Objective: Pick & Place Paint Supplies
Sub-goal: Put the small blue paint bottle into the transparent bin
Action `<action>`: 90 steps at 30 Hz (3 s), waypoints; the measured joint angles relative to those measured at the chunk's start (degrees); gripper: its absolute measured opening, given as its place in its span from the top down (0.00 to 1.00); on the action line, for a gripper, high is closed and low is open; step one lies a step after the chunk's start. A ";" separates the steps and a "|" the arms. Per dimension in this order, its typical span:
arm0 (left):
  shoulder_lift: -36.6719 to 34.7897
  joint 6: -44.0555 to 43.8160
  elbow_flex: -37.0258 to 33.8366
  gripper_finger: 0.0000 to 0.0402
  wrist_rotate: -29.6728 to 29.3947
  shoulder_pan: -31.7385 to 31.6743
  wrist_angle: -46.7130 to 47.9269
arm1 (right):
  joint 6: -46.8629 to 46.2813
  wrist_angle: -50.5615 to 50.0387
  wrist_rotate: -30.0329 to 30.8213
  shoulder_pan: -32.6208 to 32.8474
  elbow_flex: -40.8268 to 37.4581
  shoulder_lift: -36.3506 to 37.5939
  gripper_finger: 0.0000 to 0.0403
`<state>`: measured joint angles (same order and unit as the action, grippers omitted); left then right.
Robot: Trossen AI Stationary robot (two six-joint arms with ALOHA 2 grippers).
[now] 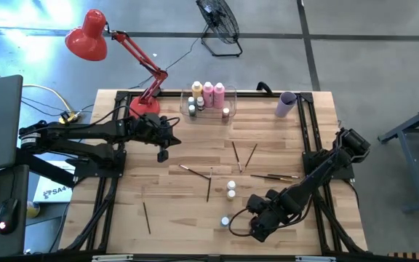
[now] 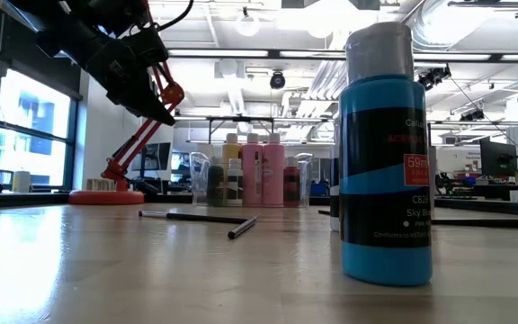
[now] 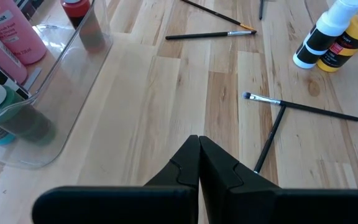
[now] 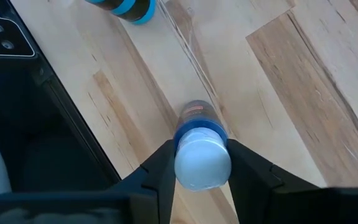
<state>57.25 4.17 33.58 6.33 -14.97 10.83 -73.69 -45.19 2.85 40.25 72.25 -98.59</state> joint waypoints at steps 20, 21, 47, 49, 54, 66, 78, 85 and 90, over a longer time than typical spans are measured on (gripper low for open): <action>0.00 0.01 0.00 1.00 0.00 0.00 0.01 | 4.33 -4.71 -0.26 -2.56 -0.02 3.87 0.70; 0.00 0.01 0.00 1.00 -0.01 -0.01 0.01 | 4.43 -5.50 0.69 -2.94 -0.02 4.58 0.70; 0.00 0.68 0.00 1.00 -0.01 -0.01 0.36 | 34.97 -0.81 4.75 -29.16 0.00 19.34 0.71; 0.00 1.46 -0.01 1.00 -0.02 0.00 0.54 | 37.91 1.05 4.73 -31.58 0.00 19.86 0.73; 0.00 5.03 -0.01 1.00 -0.02 -0.01 1.71 | 43.78 7.74 4.60 -37.52 0.00 20.46 0.70; 0.00 6.09 -0.01 1.00 -0.02 -0.01 3.13 | 53.05 14.66 0.45 -49.41 0.17 20.50 0.73; 0.00 6.09 -0.02 1.00 -0.02 -0.01 3.08 | 63.09 8.58 -3.76 -57.30 14.67 12.61 0.73; 0.02 6.09 -0.02 1.00 -0.02 -0.01 3.08 | 64.83 4.22 -5.96 -63.95 17.49 6.82 0.72; 0.00 6.09 -0.02 1.00 -0.02 -0.01 3.06 | 65.94 5.16 -10.36 -67.31 17.49 2.86 0.73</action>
<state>57.26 10.26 33.56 6.31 -14.98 13.89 -7.75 -40.03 -7.51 -27.06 89.73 -95.73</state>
